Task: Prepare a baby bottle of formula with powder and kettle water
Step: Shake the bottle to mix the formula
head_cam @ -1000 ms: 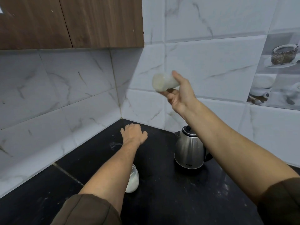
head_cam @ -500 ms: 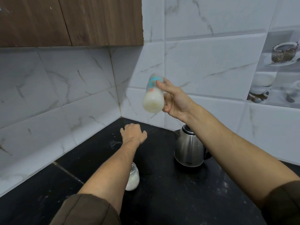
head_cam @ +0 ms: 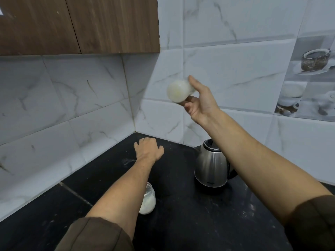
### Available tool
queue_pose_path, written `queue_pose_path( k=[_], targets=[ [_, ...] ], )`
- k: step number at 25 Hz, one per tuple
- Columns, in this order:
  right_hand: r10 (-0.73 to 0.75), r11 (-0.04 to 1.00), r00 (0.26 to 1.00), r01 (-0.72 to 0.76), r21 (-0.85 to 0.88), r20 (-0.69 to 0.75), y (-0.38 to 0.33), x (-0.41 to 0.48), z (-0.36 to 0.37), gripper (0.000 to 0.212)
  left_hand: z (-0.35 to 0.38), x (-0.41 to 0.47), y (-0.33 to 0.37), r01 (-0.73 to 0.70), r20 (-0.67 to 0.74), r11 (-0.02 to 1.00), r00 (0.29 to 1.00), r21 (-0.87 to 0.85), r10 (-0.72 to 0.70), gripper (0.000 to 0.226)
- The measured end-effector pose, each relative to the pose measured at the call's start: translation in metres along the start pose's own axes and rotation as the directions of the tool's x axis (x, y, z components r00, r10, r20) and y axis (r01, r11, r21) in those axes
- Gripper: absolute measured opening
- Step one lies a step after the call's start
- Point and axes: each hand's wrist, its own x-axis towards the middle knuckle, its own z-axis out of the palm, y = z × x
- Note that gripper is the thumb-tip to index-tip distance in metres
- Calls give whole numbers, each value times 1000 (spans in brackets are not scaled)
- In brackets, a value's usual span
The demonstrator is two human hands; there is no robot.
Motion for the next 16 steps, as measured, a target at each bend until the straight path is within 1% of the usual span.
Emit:
queue_pose_path(
  k=[1,2,3,4,5,6,7,8,9,10,11,12,13,14,15,16],
  targets=[
    [35,998,998,-32,63,-59,-1,5,-3,51,0,0,-1,5,1,1000,1000,0,-5,47],
    [76,995,996,-72,67,-56,-1,4,-3,51,-1,-1,-2,8,5,1000,1000,-2,-8,46],
    [104,995,995,-104,6,8,1,2,-5,48,-1,-1,-2,7,6,1000,1000,-2,-7,46],
    [114,990,987,-103,-100,113,4,-2,-5,44,-1,0,-1,6,5,1000,1000,-2,-6,46],
    [105,979,966,-58,-196,235,8,-8,-4,40,-1,1,1,4,4,1000,1000,-2,-4,46],
    [88,969,937,-1,-248,339,10,-16,-2,38,-1,0,2,1,4,1000,1000,0,-1,46],
    [66,968,924,32,-248,377,9,-19,-1,36,-1,0,3,-2,3,1000,1000,2,2,46],
    [51,977,943,21,-211,329,6,-19,2,35,-1,0,4,-5,3,1000,1000,4,5,46],
    [53,990,977,-24,-141,208,3,-14,3,35,0,0,4,-5,6,1000,1000,4,5,46],
    [80,996,992,-75,-51,100,-1,-12,4,35,0,0,4,-2,10,1000,1000,3,2,47],
    [112,994,992,-112,-1,48,-3,-10,5,34,0,-1,3,3,12,1000,1000,2,-3,47],
    [136,991,989,-135,-23,57,-3,-9,5,33,0,-1,3,5,14,1000,1000,2,-5,47],
    [135,987,984,-123,-102,117,-2,-6,3,31,0,-1,2,5,14,1000,1000,2,-5,47],
    [116,979,971,-76,-189,209,1,-6,2,29,0,-1,2,5,13,1000,1000,2,-5,47],
    [82,972,953,-12,-235,293,5,-7,-1,28,-1,-1,3,4,12,1000,1000,2,-4,47],
    [50,972,941,30,-232,334,6,-8,-2,28,-2,-1,3,3,10,1000,1000,4,-3,46]
  ],
)
